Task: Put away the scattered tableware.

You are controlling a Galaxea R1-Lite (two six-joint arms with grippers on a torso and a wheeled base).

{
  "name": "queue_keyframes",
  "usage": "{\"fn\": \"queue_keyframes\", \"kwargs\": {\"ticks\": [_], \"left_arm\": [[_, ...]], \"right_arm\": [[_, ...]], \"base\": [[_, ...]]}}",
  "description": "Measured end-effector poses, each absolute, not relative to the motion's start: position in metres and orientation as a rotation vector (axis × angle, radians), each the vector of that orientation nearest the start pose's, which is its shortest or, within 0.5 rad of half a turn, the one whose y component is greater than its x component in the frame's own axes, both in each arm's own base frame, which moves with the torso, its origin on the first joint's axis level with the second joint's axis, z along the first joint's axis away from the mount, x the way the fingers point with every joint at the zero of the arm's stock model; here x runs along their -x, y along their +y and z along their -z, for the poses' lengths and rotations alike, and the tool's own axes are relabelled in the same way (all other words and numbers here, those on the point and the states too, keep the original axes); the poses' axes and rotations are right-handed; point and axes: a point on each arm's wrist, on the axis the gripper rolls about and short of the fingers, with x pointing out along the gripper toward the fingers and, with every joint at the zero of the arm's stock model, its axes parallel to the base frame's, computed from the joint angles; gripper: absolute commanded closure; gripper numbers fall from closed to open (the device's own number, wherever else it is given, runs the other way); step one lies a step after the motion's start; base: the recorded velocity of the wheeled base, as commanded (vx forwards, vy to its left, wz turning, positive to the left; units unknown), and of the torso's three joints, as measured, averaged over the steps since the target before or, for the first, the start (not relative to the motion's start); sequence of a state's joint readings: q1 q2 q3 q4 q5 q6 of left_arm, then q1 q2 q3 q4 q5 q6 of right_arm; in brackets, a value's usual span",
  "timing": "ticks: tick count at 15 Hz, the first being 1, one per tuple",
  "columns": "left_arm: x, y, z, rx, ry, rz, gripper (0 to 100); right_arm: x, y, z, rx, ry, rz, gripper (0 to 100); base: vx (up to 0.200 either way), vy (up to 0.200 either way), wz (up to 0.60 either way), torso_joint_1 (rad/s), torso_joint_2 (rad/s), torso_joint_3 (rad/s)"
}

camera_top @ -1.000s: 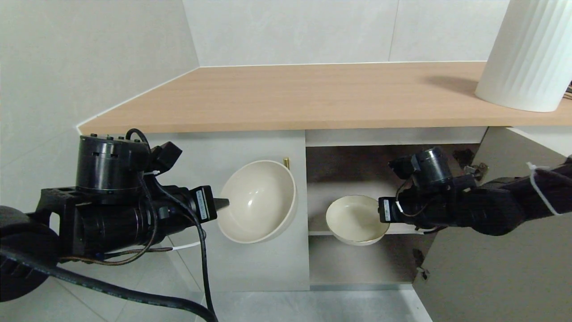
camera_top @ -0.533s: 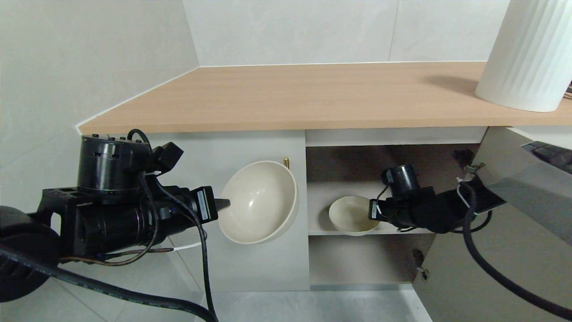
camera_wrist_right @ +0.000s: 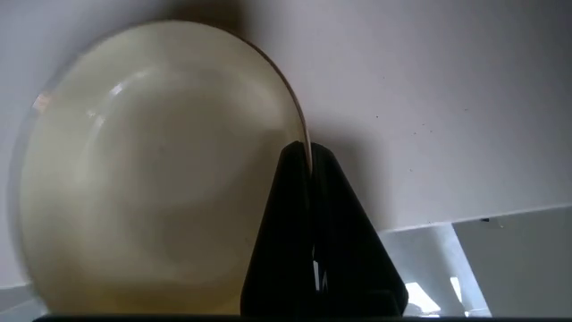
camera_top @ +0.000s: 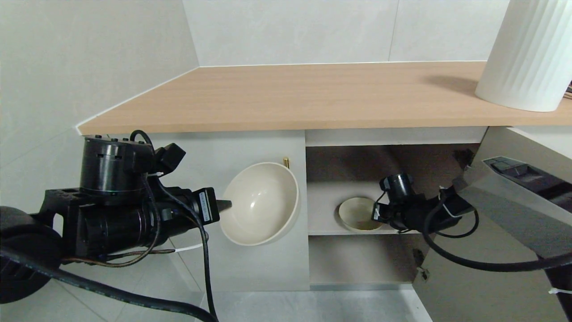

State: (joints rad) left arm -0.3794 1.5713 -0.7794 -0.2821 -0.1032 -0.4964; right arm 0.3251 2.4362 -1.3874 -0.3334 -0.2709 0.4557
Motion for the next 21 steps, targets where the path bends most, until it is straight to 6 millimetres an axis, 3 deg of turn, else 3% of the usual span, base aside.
{"fn": "queue_keyframes", "kwargs": {"ticks": [14, 15, 21], "left_arm": [[-0.248, -0.104, -0.174, 0.399, 0.633, 0.334, 100], [-0.248, -0.104, -0.174, 0.399, 0.633, 0.334, 100], [-0.248, -0.107, -0.171, 0.395, 0.646, 0.34, 100]], "right_arm": [[-0.466, 0.129, -0.004, -0.28, 0.598, 0.184, 100], [-0.466, 0.128, -0.003, -0.281, 0.598, 0.186, 0], [-0.465, 0.126, -0.009, -0.299, 0.591, 0.19, 0]], "base": [[0.0, 0.0, 0.0, 0.0, 0.0, 0.0], [0.0, 0.0, 0.0, 0.0, 0.0, 0.0], [0.0, 0.0, 0.0, 0.0, 0.0, 0.0]]}}
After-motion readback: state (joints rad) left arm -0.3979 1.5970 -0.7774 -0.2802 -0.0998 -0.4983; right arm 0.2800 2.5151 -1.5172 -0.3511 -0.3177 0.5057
